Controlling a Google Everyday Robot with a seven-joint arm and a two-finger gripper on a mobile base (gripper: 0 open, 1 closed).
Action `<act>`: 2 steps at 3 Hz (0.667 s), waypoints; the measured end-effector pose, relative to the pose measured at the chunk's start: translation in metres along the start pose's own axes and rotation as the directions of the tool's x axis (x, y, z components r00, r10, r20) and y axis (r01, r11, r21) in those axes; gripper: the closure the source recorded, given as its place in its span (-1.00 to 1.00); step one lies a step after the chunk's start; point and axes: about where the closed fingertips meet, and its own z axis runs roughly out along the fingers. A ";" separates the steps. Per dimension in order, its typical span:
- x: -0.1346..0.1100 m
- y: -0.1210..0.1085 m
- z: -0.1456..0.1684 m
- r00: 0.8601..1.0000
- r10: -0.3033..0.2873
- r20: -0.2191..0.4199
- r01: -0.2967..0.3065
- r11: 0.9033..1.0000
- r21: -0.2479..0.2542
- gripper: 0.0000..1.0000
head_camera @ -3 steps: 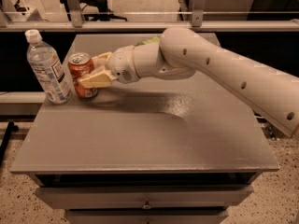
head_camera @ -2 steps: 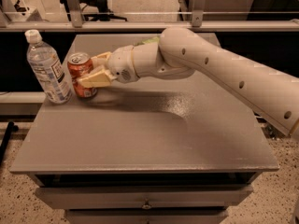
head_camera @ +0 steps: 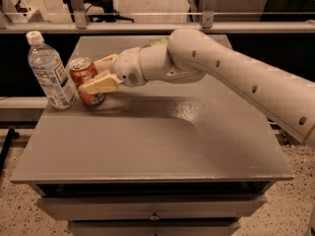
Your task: Move coke can near blue plastic bottle
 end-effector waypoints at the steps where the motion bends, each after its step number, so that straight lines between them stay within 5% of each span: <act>1: -0.001 0.000 -0.003 1.000 -0.002 0.003 0.002 1.000 0.003 -1.00; 2: -0.001 -0.001 -0.009 1.000 -0.001 0.001 0.001 1.000 0.011 -1.00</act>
Offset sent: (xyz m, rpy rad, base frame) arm 0.0014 -0.0260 0.0056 -0.0021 -0.0072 -0.0379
